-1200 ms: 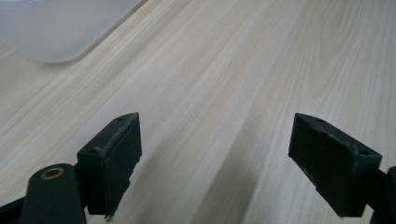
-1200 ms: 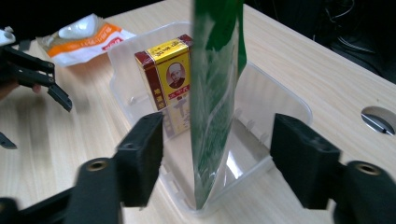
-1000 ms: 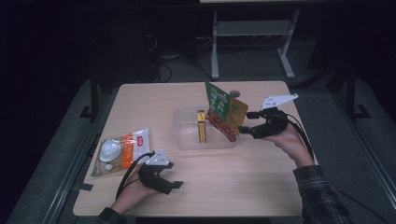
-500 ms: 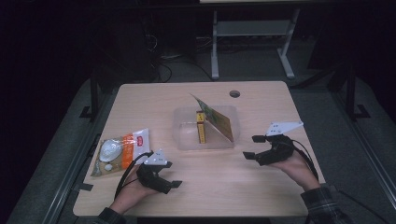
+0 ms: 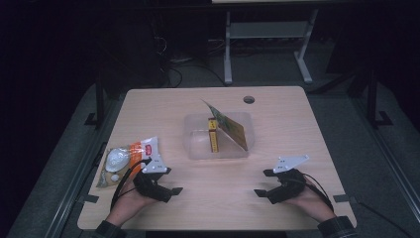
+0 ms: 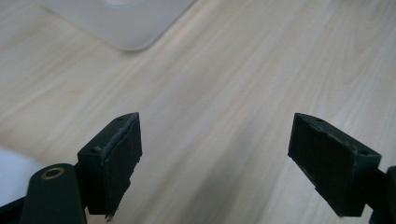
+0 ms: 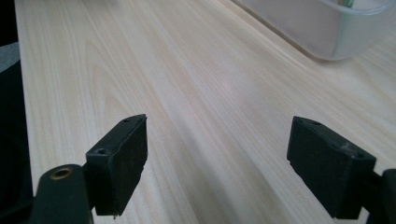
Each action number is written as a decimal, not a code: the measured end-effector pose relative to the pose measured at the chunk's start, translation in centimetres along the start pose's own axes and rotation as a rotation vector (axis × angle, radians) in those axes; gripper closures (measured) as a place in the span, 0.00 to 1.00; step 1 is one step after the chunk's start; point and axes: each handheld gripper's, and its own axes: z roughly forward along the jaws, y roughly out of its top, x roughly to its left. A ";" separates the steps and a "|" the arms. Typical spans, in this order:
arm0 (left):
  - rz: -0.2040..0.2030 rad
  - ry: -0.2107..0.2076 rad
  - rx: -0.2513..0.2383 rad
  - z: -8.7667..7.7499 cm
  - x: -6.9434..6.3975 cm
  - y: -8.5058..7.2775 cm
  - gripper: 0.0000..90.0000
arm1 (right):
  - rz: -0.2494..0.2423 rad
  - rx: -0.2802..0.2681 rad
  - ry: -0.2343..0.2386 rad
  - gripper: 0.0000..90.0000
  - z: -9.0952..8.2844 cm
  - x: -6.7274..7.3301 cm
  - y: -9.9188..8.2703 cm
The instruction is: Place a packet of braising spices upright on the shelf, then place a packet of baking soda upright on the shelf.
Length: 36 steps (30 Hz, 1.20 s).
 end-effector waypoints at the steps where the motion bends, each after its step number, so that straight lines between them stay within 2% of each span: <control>1: -0.009 0.010 -0.005 -0.3 0.3 0.0 0.19 | -0.002 0.000 -0.003 0.22 0.0 0.0 0.1; 5: -0.015 0.072 -0.003 -1.6 1.6 -0.3 0.19 | 0.008 -0.001 -0.003 0.22 0.1 -0.3 0.1; 6: -0.015 0.072 -0.003 -1.6 1.6 -0.3 0.19 | 0.009 -0.001 -0.004 0.22 0.1 -0.3 0.0; 7: -0.020 0.097 -0.005 -2.2 2.4 -0.5 0.19 | 0.009 -0.002 -0.003 0.22 0.1 -0.3 0.0; 8: -0.041 0.108 -0.011 -2.6 2.9 -0.7 0.19 | 0.010 -0.004 -0.003 0.22 0.1 -0.3 0.1; 14: -0.090 0.173 -0.016 -4.4 5.7 -1.8 0.20 | 0.009 -0.001 0.001 0.23 0.2 -0.3 0.1; 17: -0.113 0.200 -0.025 -5.3 7.0 -2.3 0.22 | 0.011 0.000 0.003 0.23 0.3 -0.4 0.1; 18: -0.108 0.207 -0.025 -5.6 7.4 -2.4 0.24 | 0.012 0.000 0.003 0.23 0.3 -0.4 0.1; 21: -0.138 0.249 -0.045 -6.6 9.3 -2.9 0.38 | 0.013 -0.001 0.004 0.23 0.3 -0.4 0.1; 24: -0.176 0.295 -0.060 -7.5 11.1 -3.3 0.58 | 0.011 0.007 0.002 0.23 0.4 -0.4 0.1; 27: -0.213 0.338 -0.051 -7.8 12.8 -3.6 0.75 | 0.014 0.014 0.003 0.24 0.5 -0.3 0.1; 28: -0.235 0.357 -0.042 -7.8 13.6 -3.7 0.81 | 0.013 0.014 0.004 0.24 0.5 -0.4 0.1; 31: -0.260 0.397 -0.001 -7.6 15.5 -3.9 0.96 | 0.014 0.011 0.003 0.24 0.5 -0.4 0.1; 32: -0.267 0.408 0.006 -7.5 16.0 -4.0 0.99 | 0.014 0.011 0.002 0.24 0.5 -0.5 0.1; 34: -0.260 0.439 0.047 -7.3 17.1 -4.2 1.00 | 0.015 0.013 0.000 0.24 0.6 -0.5 0.1; 36: -0.270 0.463 0.064 -7.0 18.1 -4.5 1.00 | 0.025 0.014 -0.001 0.24 0.6 -0.5 0.0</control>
